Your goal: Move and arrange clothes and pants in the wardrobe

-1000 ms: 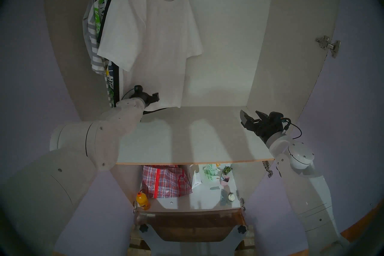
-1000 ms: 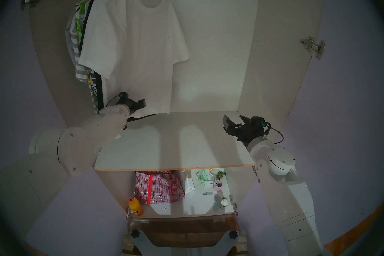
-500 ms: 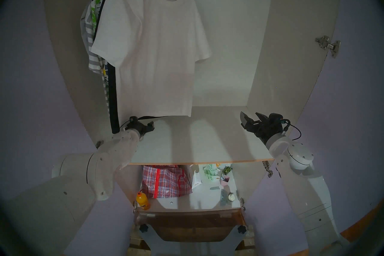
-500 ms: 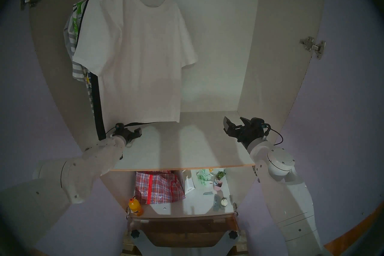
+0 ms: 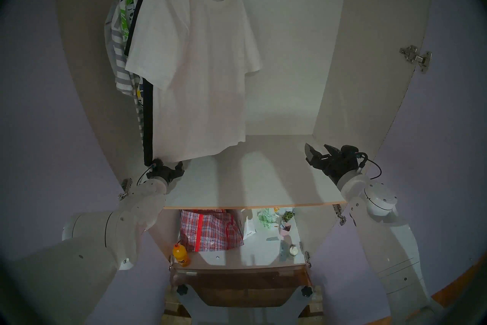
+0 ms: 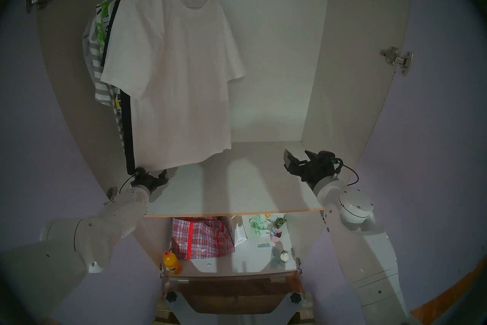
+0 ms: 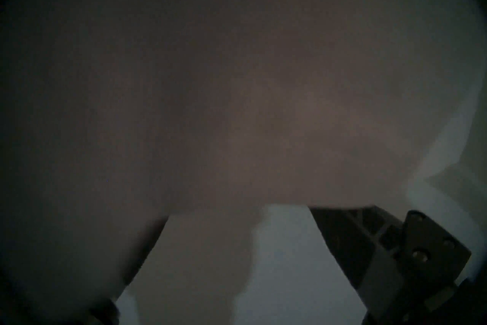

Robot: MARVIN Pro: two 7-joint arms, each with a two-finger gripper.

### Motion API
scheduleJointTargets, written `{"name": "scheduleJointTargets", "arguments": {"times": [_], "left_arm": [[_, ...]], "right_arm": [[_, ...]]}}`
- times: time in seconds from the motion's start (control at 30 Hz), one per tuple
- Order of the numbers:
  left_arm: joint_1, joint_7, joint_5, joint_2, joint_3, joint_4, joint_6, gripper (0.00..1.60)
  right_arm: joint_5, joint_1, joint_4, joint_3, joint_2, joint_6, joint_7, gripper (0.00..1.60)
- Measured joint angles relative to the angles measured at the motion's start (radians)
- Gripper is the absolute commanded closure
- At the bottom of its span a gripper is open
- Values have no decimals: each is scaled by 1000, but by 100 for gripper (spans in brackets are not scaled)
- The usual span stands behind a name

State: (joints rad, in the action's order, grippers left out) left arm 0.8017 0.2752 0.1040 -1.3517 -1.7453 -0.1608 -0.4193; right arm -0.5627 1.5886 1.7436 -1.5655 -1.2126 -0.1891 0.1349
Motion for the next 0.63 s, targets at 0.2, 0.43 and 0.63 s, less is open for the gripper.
{"name": "scheduleJointTargets", "arguments": {"times": [0.2, 0.43, 0.63], "left_arm": [[12, 12, 11, 1, -13, -17, -38, 0], [31, 24, 19, 11, -26, -34, -79, 0], [57, 34, 26, 21, -37, -43, -109, 0]], "right_arm": [[0, -1, -3, 0, 0, 0, 0, 0], [0, -1, -8, 0, 0, 0, 0, 0], [0, -1, -10, 0, -1, 0, 0, 0]]}}
